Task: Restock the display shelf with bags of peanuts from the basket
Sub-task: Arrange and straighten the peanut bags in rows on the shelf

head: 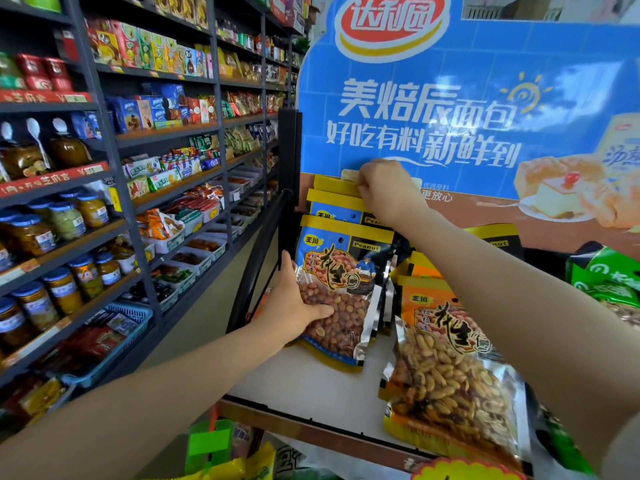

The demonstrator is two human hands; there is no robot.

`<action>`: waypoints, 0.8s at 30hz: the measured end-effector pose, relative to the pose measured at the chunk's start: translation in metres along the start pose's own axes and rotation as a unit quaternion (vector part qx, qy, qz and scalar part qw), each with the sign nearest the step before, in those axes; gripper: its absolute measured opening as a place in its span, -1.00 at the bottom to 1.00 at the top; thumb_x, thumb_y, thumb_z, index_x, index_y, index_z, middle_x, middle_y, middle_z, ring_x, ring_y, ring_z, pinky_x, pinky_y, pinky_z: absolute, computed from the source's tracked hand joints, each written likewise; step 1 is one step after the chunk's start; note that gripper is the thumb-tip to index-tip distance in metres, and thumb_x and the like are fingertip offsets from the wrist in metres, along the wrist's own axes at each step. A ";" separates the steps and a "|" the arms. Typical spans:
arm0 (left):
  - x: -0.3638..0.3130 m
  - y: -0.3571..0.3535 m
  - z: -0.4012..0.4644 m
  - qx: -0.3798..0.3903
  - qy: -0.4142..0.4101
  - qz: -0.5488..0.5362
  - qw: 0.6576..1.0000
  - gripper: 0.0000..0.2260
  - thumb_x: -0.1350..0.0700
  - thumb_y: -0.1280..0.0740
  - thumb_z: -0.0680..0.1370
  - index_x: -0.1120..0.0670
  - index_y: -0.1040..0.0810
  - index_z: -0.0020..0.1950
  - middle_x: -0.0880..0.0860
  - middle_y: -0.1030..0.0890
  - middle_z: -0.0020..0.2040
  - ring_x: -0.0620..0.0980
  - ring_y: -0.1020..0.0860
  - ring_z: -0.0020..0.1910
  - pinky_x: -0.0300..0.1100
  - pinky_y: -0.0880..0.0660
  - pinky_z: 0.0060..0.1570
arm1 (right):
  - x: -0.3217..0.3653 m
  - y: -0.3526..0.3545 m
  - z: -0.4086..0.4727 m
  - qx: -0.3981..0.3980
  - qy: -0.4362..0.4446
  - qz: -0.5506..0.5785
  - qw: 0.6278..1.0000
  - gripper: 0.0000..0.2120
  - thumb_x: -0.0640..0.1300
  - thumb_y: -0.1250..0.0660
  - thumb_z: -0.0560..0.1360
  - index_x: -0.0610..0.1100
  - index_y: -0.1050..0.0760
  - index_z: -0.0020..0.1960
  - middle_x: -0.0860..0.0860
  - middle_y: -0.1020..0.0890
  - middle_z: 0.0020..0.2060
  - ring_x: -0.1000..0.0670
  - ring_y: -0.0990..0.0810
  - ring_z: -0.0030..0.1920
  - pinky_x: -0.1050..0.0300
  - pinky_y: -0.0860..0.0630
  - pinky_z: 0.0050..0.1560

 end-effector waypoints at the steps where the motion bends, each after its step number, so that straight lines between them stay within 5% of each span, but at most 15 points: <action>1: 0.000 0.000 0.001 0.005 0.000 0.003 1.000 0.06 0.09 -0.56 0.27 -0.16 0.15 0.49 -0.03 -0.23 0.49 0.02 -0.24 0.44 0.16 -0.21 0.41 | 0.001 -0.001 -0.001 0.002 0.000 0.008 1.000 -0.82 -0.38 -0.13 0.51 -0.32 -0.48 0.02 -0.28 -0.55 -0.01 -0.27 -0.53 -0.01 -0.09 -0.52 -0.04; 4: -0.003 0.002 0.001 0.015 -0.006 0.028 0.999 0.07 0.02 -0.56 0.26 -0.14 0.16 0.49 0.01 -0.19 0.50 0.04 -0.21 0.45 0.15 -0.20 0.42 | 0.004 -0.001 -0.004 0.001 -0.004 0.028 1.000 -0.81 -0.43 -0.13 0.48 -0.27 -0.38 0.06 -0.28 -0.54 -0.04 -0.29 -0.52 -0.07 -0.09 -0.49 -0.14; 9: -0.032 0.001 -0.028 -0.003 -0.112 0.206 0.972 -0.08 0.00 -0.41 0.45 0.07 0.24 0.51 0.07 0.08 0.54 0.03 0.02 0.52 -0.07 -0.01 0.47 | -0.004 0.027 -0.038 -0.045 0.018 0.016 0.999 -0.72 -0.34 -0.18 0.51 -0.20 -0.39 0.21 -0.19 -0.48 0.18 -0.22 -0.43 0.17 -0.10 -0.49 -0.03; 13: -0.065 -0.007 -0.064 0.018 -0.261 0.228 0.938 -0.35 0.03 -0.31 0.52 0.02 -0.04 0.51 0.01 -0.03 0.51 -0.04 -0.02 0.49 -0.09 -0.04 0.45 | -0.027 0.036 -0.094 0.000 0.009 0.045 0.999 -0.79 -0.27 -0.18 0.53 -0.21 -0.47 0.14 -0.16 -0.60 0.07 -0.21 -0.53 0.08 -0.07 -0.51 -0.03; 16: -0.068 -0.032 -0.080 0.175 -0.209 0.143 0.951 -0.51 0.03 -0.27 0.55 -0.02 -0.21 0.45 -0.06 -0.32 0.40 -0.10 -0.34 0.35 -0.17 -0.32 0.32 | -0.051 0.010 -0.134 0.180 -0.051 0.000 0.982 -0.73 -0.16 -0.15 0.57 -0.22 -0.44 0.22 -0.17 -0.57 0.15 -0.18 -0.51 0.16 -0.03 -0.43 0.12; 18: -0.064 -0.056 -0.087 0.250 -0.156 0.120 0.948 -0.48 -0.05 -0.26 0.55 0.02 -0.19 0.46 -0.03 -0.32 0.44 -0.06 -0.37 0.34 -0.13 -0.37 0.29 | -0.063 -0.002 -0.155 0.253 -0.086 -0.037 0.963 -0.66 -0.08 -0.12 0.59 -0.23 -0.39 0.28 -0.22 -0.50 0.22 -0.20 -0.44 0.24 -0.05 -0.37 0.22; 24: -0.065 -0.108 -0.085 0.278 -0.105 0.111 0.948 -0.13 -0.33 -0.29 0.39 0.01 0.04 0.52 -0.03 -0.15 0.52 0.00 -0.21 0.46 -0.07 -0.25 0.40 | -0.089 0.004 -0.169 0.260 -0.127 -0.049 0.956 -0.69 -0.02 -0.23 0.54 -0.27 -0.47 0.09 -0.22 -0.59 0.02 -0.21 -0.54 0.04 -0.02 -0.45 0.02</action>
Point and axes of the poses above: each hand's wrist, its own z-axis towards the middle knuckle, its own y-axis out of the back of the hand, x = y × z, the point moved 6 cm from there along z, towards the middle knuckle
